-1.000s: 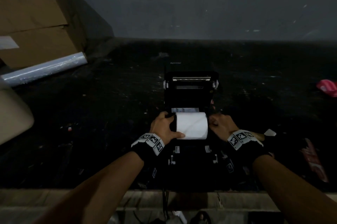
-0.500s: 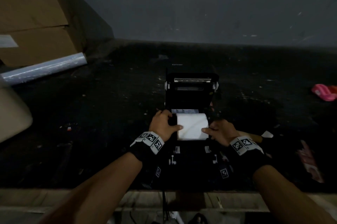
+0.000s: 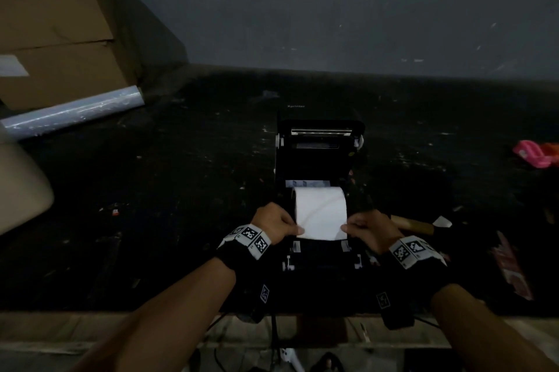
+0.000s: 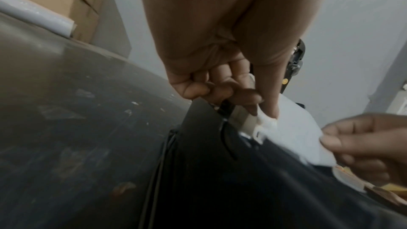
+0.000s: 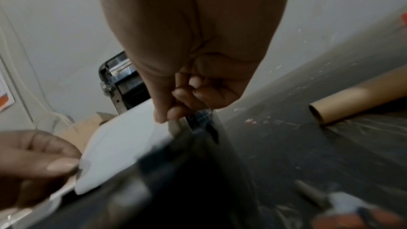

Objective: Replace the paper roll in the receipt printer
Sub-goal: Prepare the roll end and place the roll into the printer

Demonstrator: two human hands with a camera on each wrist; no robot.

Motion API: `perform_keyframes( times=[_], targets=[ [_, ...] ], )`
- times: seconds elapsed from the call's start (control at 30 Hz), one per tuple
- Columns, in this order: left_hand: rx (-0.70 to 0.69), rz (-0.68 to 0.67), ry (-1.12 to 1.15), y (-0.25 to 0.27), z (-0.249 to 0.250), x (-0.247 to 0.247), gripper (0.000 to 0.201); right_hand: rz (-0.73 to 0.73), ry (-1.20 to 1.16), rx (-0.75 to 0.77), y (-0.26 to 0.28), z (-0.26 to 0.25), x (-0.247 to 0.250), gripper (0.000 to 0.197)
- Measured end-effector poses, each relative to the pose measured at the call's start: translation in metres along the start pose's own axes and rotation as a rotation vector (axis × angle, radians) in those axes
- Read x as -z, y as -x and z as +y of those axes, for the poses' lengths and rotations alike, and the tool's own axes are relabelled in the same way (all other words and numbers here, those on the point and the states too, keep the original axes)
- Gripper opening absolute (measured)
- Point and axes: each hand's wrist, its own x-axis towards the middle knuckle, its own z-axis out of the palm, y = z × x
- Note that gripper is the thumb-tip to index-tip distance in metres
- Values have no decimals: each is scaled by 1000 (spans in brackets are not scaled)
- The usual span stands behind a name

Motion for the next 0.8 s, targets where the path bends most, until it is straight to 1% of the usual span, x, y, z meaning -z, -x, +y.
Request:
perform_keyframes(
  times=[0.1,0.2,0.3,0.37,0.47,0.57,0.67,0.8],
  targets=[
    [-13,-5,28,1,-3,-2,28,-13,-8,-13,2,2,-6,13],
    [-31,-10,36,1,-6,-5,26,-6,-30,-10,2,2,-8,18],
    [-52,28,35,0,-8,-8,25,-29,-18,-4,1,3,-7,22],
    [-38,51,46,-2,-10,-9,27,-55,-68,5,2,6,-7,22],
    [-11,25,32,-3,-9,-8,33,-67,-198,11,2,11,-7,22],
    [-15,-20,12,-3,-9,-6,30,-86,-230,-2,1,13,-6,17],
    [-29,-21,4,-3,-10,-6,24,-82,-154,16,-3,13,-7,19],
    [-38,0,-62,-3,-10,-10,22,-68,16,57,-7,11,-8,24]
  ],
)
